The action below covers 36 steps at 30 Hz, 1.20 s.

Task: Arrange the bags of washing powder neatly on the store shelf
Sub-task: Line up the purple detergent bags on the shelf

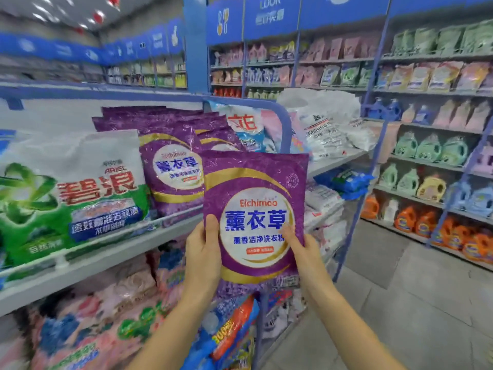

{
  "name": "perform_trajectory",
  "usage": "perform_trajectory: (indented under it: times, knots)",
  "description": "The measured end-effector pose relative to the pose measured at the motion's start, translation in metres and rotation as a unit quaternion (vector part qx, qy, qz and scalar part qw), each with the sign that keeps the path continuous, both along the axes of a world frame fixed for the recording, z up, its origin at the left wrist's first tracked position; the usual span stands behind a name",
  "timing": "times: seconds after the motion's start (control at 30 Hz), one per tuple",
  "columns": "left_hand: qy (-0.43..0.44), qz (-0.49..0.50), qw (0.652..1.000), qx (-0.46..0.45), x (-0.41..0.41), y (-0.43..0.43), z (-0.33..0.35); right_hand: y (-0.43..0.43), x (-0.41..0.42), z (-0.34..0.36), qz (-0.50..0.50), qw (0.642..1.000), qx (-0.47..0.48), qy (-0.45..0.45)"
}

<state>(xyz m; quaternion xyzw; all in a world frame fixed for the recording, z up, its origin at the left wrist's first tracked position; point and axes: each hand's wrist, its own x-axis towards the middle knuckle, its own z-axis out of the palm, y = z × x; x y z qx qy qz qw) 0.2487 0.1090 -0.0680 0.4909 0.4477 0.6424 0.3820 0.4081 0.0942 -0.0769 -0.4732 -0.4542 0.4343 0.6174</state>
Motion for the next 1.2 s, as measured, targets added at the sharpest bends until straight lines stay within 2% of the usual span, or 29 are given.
perform_trajectory:
  times: [0.23,0.37,0.47,0.83,1.0,1.2]
  knots:
    - [-0.007,-0.013,1.0,-0.015,0.068,0.051,0.024,0.105,0.075,0.021,0.057,0.998,0.033,0.001]
    - [0.088,0.033,0.996,-0.011,0.064,0.084,0.035,0.164,0.082,0.041,0.099,0.993,0.067,-0.014]
    - [0.128,0.035,0.991,0.006,0.061,0.11,0.042,0.203,0.069,0.057,0.124,0.988,0.087,-0.026]
    - [0.009,0.129,0.992,-0.002,0.077,0.195,0.066,0.291,0.039,0.073,0.111,0.981,0.148,-0.055]
    - [0.022,0.159,0.987,-0.011,0.08,0.201,0.06,0.299,0.034,0.064,0.086,0.983,0.141,-0.076]
    - [0.045,0.279,0.959,0.006,0.104,0.203,0.05,0.296,0.033,0.049,0.044,0.976,0.184,-0.104]
